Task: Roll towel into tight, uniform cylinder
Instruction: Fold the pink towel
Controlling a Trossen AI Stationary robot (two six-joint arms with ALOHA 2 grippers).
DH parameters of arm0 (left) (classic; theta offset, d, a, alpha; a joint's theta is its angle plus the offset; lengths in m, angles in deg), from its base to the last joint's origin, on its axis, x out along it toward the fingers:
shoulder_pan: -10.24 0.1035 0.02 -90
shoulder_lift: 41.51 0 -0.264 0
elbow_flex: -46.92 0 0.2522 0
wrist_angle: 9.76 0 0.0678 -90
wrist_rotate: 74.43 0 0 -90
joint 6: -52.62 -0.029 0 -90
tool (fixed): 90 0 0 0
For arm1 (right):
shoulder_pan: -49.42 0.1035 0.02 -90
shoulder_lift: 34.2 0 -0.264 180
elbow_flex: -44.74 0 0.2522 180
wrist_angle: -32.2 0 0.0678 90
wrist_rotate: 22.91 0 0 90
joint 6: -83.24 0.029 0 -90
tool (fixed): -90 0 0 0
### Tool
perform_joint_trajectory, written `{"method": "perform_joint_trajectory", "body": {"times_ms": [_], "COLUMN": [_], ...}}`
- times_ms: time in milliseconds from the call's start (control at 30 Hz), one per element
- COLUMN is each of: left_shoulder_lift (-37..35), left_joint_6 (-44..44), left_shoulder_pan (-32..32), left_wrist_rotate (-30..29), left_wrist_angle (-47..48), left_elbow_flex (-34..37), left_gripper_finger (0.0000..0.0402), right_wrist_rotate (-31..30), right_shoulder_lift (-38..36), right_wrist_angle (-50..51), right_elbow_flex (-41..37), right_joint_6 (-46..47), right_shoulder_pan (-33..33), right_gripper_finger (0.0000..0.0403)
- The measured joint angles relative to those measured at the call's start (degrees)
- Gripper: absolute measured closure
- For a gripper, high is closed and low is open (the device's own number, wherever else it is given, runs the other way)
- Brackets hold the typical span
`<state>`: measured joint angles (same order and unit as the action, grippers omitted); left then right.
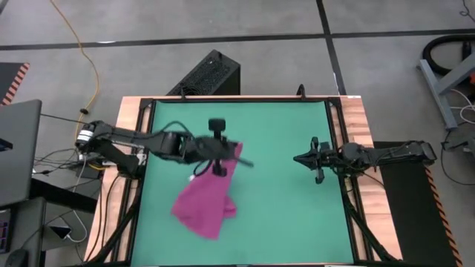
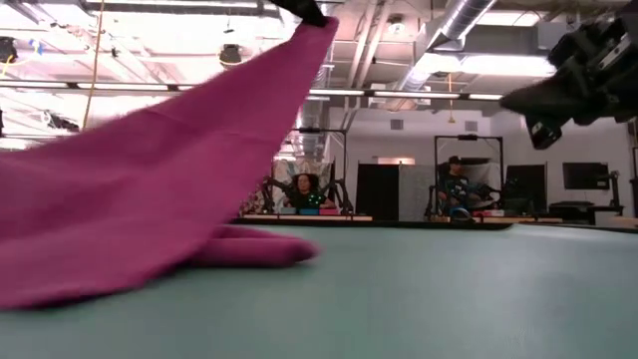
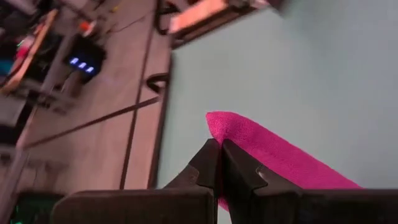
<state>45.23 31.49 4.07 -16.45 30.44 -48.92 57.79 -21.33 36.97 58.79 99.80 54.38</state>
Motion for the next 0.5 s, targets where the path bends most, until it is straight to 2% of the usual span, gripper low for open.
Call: {"method": "perform_joint_trajectory", "body": {"times_ms": [167,367,500], "left_shoulder_lift": [0.0,0.0,0.0], "left_joint_6": [0.6,-0.1,-0.1], "left_shoulder_pan": [5.3,9.6,11.6], "left_wrist_rotate": [0.0,0.1,0.1], "left_wrist_angle": [-3.4,-10.5,-11.9], "left_elbow_flex": [-1.8,-1.8,-1.8], "left_gripper_finger": [0.0401,0.0401,0.0401], "right_wrist_rotate": [-5.1,-12.1,-18.2], "right_shoulder_lift": [10.4,27.5,40.7], "right_wrist_angle": [-2.7,-16.7,-22.3], "right_elbow_flex": [0.0,0.2,4.3], "right_joint_6": [7.4,11.9,12.2], "right_shoulder_pan": [1.5,5.0,7.9], "right_gripper_finger": [0.0370,0.0370,0.0370]}}
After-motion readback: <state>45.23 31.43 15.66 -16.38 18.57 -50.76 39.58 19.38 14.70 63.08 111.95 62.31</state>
